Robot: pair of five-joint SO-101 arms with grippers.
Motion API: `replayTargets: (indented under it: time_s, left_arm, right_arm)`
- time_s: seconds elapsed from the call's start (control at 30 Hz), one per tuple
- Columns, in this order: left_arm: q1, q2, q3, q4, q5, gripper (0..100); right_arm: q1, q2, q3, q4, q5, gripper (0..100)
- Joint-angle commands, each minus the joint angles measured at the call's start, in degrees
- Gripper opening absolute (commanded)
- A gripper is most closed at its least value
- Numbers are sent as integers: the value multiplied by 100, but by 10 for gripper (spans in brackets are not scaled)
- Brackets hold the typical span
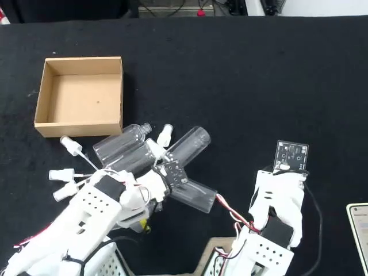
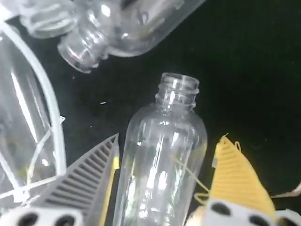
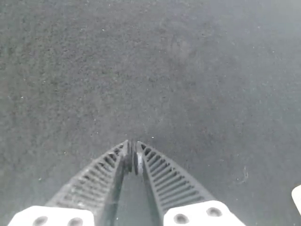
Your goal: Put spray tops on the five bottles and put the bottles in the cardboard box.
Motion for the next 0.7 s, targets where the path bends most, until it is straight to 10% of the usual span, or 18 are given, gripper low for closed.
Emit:
replayTargets:
  time_s: [0.0,0.67]
  left_arm:
    - [75,-35,13,-79,-9,310]
    - [84,-105,-1191,1099,607,41]
  right_arm:
    - [-79,-558,-40,35,0,12]
    - [-97,-558,-40,44,0,12]
